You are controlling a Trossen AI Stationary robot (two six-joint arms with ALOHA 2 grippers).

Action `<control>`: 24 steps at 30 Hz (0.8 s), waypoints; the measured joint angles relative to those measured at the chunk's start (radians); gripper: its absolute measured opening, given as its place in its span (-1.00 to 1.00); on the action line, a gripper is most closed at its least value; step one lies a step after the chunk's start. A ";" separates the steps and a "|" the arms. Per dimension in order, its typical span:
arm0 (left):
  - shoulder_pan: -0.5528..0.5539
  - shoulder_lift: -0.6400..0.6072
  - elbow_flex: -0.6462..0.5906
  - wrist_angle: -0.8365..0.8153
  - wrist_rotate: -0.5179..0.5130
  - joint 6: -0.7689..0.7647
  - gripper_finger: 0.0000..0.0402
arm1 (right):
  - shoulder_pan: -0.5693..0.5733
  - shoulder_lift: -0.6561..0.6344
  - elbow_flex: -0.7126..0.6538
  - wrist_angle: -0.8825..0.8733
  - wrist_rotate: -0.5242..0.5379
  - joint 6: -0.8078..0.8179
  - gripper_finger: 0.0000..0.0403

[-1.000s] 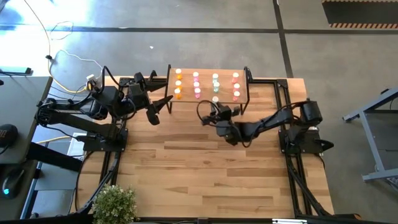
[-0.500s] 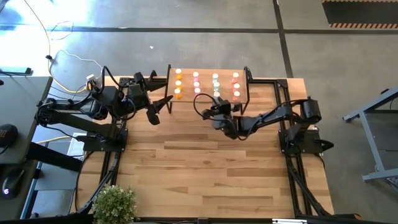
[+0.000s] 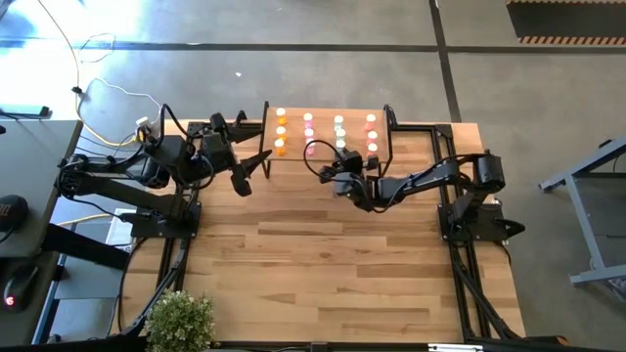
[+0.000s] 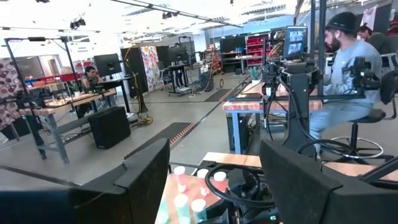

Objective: Pick and place medicine bottles onto shelf by color
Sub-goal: Put the blue medicine bottle on the shelf aligned with the other blue medicine bottles, then return to Home Position

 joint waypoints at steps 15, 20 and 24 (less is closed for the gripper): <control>0.000 0.000 0.000 0.001 0.000 -0.001 0.20 | -0.001 0.000 0.000 -0.013 0.014 0.021 -0.41; 0.000 0.000 0.000 0.001 0.000 -0.002 0.20 | -0.001 -0.008 -0.003 -0.020 0.011 0.022 -0.28; 0.000 0.000 0.000 0.001 0.000 -0.001 0.20 | 0.003 -0.025 -0.003 -0.022 0.017 0.006 -0.22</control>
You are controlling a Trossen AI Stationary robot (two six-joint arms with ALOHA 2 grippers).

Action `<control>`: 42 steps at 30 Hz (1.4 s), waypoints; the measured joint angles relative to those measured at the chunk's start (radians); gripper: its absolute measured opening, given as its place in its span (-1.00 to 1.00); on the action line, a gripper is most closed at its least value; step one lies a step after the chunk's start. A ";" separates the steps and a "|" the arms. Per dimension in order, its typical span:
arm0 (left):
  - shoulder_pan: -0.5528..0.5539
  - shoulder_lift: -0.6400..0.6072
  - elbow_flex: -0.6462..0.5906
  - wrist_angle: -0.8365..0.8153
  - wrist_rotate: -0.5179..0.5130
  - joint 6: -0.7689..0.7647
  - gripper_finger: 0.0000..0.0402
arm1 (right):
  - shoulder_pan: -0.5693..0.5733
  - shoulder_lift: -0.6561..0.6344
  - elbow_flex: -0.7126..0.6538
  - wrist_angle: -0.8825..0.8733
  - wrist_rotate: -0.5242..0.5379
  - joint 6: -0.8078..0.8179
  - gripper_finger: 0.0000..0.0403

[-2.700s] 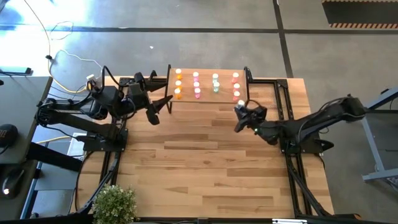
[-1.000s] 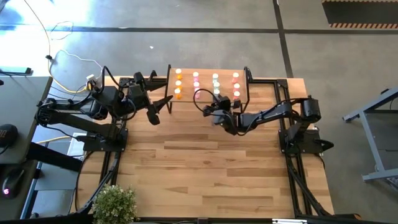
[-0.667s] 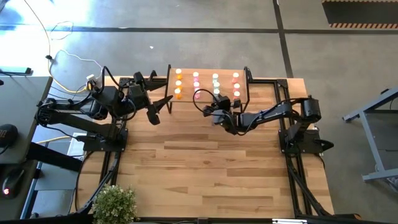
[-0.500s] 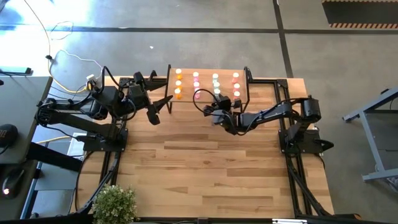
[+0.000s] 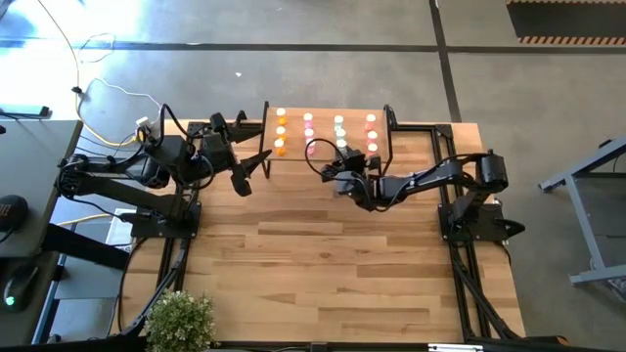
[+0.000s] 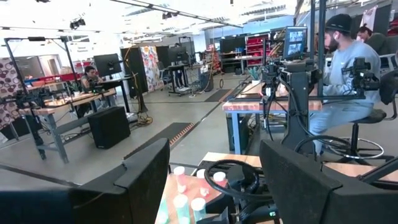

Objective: Pick and place medicine bottles onto shelf by color
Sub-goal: Return to Home Position

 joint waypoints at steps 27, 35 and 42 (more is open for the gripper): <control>0.000 0.000 0.000 -0.005 0.005 -0.018 0.20 | 0.095 -0.009 0.002 -0.144 -0.063 0.215 -0.21; -0.017 -0.066 0.000 -0.170 0.044 -0.114 0.20 | 0.183 -0.127 0.002 -0.240 -0.320 0.373 -0.21; -0.018 -0.170 -0.038 -0.322 0.084 -0.275 0.20 | 0.227 -0.321 0.002 -0.248 -0.339 0.204 -0.22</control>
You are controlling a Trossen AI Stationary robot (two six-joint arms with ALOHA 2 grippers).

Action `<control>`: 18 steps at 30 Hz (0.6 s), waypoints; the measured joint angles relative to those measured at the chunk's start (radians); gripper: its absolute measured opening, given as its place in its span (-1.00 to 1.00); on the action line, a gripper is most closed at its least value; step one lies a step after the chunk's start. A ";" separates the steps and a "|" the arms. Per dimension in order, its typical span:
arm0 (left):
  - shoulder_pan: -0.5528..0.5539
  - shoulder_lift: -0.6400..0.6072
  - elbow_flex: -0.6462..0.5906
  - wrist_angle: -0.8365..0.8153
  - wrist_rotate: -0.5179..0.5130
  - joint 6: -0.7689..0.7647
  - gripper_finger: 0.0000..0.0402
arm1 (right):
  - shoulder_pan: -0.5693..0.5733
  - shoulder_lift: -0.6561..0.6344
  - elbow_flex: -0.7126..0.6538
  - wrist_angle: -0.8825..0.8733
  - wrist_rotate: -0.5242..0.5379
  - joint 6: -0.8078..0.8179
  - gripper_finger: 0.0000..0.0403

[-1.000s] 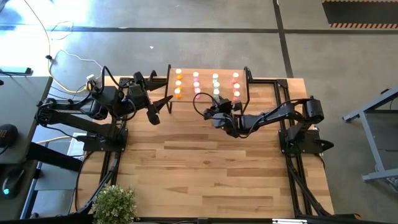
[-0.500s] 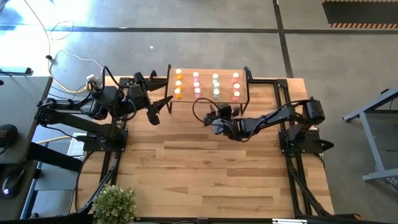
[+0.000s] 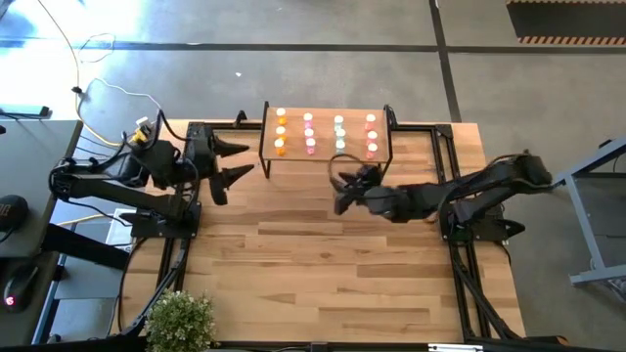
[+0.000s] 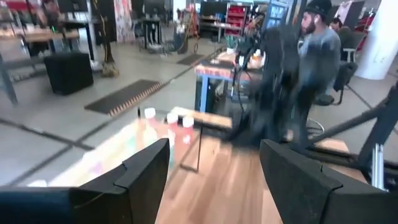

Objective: Pick and place medicine bottles onto shelf by color
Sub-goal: Return to Home Position

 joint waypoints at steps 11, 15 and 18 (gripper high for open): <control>-0.031 -0.286 -0.434 0.197 0.004 -0.080 0.20 | 0.005 -0.383 0.000 0.027 -0.002 -0.340 -0.22; -0.034 -0.407 -0.555 0.254 0.015 -0.084 0.20 | 0.005 -0.489 0.000 0.026 -0.004 -0.399 -0.22; -0.034 -0.495 -0.621 0.261 0.015 -0.094 0.20 | 0.005 -0.546 0.000 0.026 -0.019 -0.421 -0.22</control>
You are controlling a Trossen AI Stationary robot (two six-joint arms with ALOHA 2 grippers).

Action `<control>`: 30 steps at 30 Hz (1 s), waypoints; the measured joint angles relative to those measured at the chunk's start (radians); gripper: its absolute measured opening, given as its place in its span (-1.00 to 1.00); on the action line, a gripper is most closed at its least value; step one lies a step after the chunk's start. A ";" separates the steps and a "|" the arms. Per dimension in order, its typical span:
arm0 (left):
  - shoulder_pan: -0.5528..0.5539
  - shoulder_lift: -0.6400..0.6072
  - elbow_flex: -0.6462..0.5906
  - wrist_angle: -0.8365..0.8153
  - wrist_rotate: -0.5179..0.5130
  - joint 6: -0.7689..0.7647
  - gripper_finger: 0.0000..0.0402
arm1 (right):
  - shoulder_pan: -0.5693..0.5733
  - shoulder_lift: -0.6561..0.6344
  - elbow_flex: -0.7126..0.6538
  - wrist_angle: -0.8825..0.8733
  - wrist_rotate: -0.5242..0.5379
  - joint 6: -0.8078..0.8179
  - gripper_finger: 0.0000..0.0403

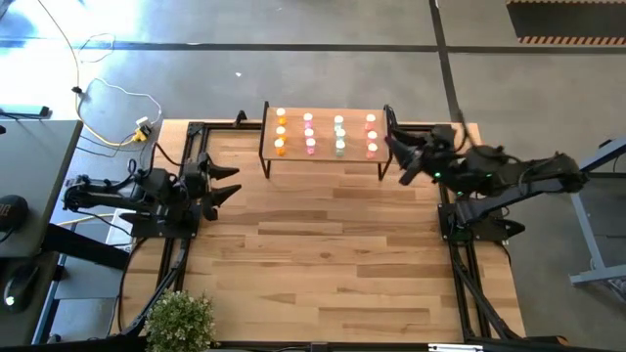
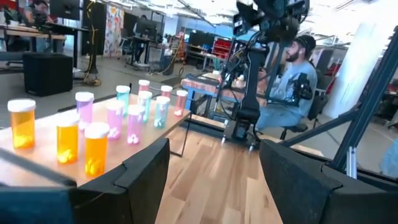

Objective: Pick and place medicine bottles onto shelf by color
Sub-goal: Return to Home Position

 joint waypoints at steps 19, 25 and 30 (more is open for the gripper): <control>0.000 -0.241 -0.227 -0.065 0.015 -0.010 0.06 | 0.000 -0.334 0.000 -0.035 -0.008 -0.309 -0.22; 0.000 -0.241 -0.228 -0.109 -0.022 0.045 -0.30 | 0.000 -0.495 0.000 -0.352 -0.089 -0.215 -0.22; 0.000 -0.241 -0.228 -0.170 -0.053 0.038 -0.67 | 0.000 -0.563 0.000 -0.533 -0.110 -0.122 -0.22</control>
